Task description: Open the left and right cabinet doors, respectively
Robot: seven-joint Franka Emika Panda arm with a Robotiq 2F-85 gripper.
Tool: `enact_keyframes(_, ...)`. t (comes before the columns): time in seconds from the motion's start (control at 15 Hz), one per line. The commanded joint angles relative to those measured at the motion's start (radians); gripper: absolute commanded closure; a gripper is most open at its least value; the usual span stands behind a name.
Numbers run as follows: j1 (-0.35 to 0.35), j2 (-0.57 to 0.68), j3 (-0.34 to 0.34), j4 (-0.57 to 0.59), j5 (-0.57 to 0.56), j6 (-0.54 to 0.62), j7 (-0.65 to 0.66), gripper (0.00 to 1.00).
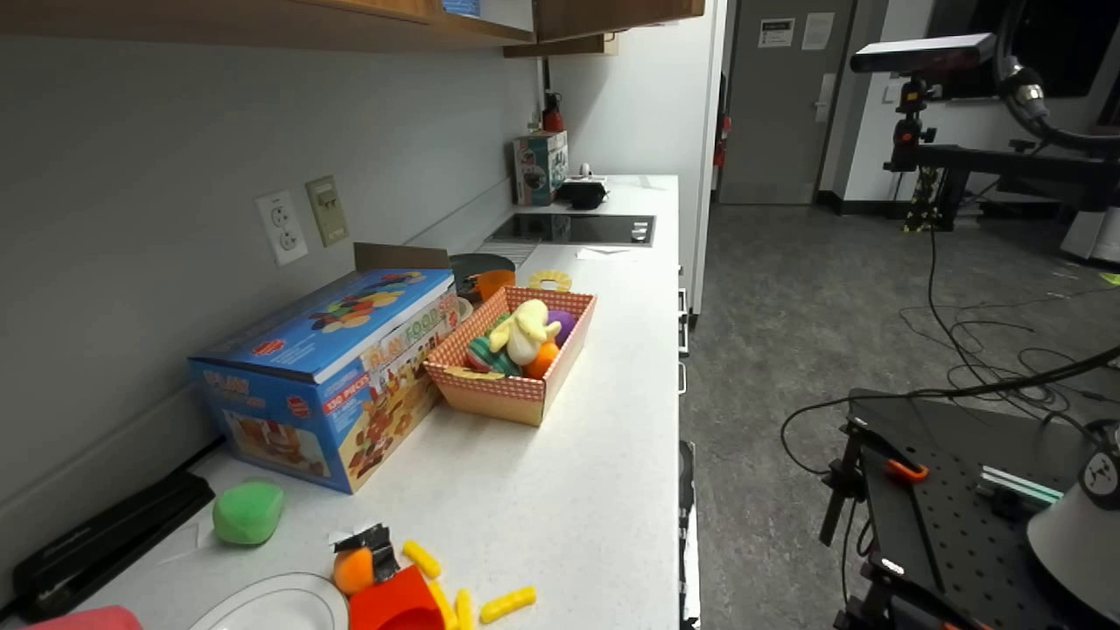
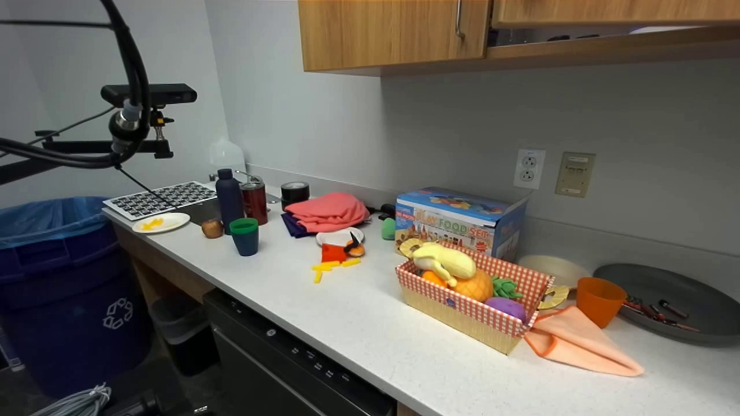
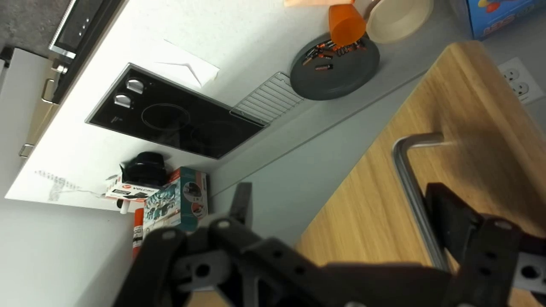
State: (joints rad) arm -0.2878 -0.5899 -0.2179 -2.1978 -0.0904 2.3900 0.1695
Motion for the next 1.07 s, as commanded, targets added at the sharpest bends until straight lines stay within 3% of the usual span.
enact_keyframes(0.0,-0.111,-0.001,-0.002,0.034,-0.068,-0.091,0.025,0.00)
enact_keyframes(0.87,-0.118,-0.018,-0.025,-0.003,-0.058,0.028,-0.010,0.00)
enact_keyframes(0.93,-0.015,-0.003,-0.008,-0.003,0.029,0.008,-0.042,0.00)
enact_keyframes(1.0,-0.015,-0.003,-0.011,-0.004,0.032,0.009,-0.047,0.00)
